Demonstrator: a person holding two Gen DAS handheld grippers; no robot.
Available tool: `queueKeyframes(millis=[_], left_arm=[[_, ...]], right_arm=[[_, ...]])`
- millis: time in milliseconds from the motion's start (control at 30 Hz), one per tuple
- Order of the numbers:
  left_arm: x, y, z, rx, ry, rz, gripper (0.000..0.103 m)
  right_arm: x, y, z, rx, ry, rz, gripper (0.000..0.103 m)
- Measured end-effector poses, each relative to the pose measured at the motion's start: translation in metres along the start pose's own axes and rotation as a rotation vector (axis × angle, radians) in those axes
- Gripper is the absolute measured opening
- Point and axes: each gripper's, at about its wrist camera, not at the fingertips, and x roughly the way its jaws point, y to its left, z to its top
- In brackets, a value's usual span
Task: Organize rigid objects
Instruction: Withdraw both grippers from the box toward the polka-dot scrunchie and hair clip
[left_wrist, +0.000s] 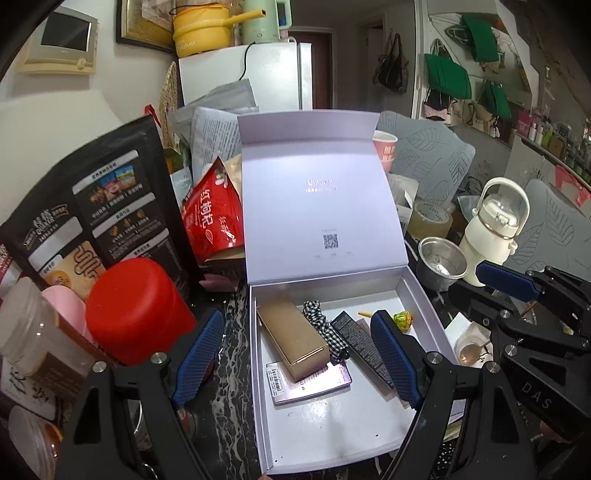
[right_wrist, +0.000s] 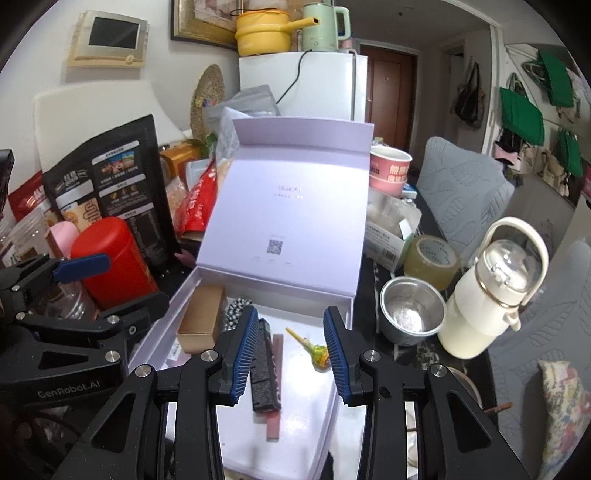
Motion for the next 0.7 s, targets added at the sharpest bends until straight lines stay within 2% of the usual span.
queueKeyframes(millis=[333, 433, 700], left_arm=[[-0.044, 0.002, 0.001, -0.004, -0.07, 0.006, 0.083], [-0.057, 0.0, -0.002, 0.003, -0.09, 0.01, 0.083], [-0.088, -0.007, -0.013, 0.008, -0.121, 0.008, 0.083]], right_arm=[[-0.04, 0.008, 0.002, -0.02, -0.057, -0.006, 0.037], [-0.051, 0.01, 0.0, -0.028, -0.069, -0.01, 0.042], [-0.078, 0.014, -0.012, -0.034, -0.087, -0.019, 0.043]])
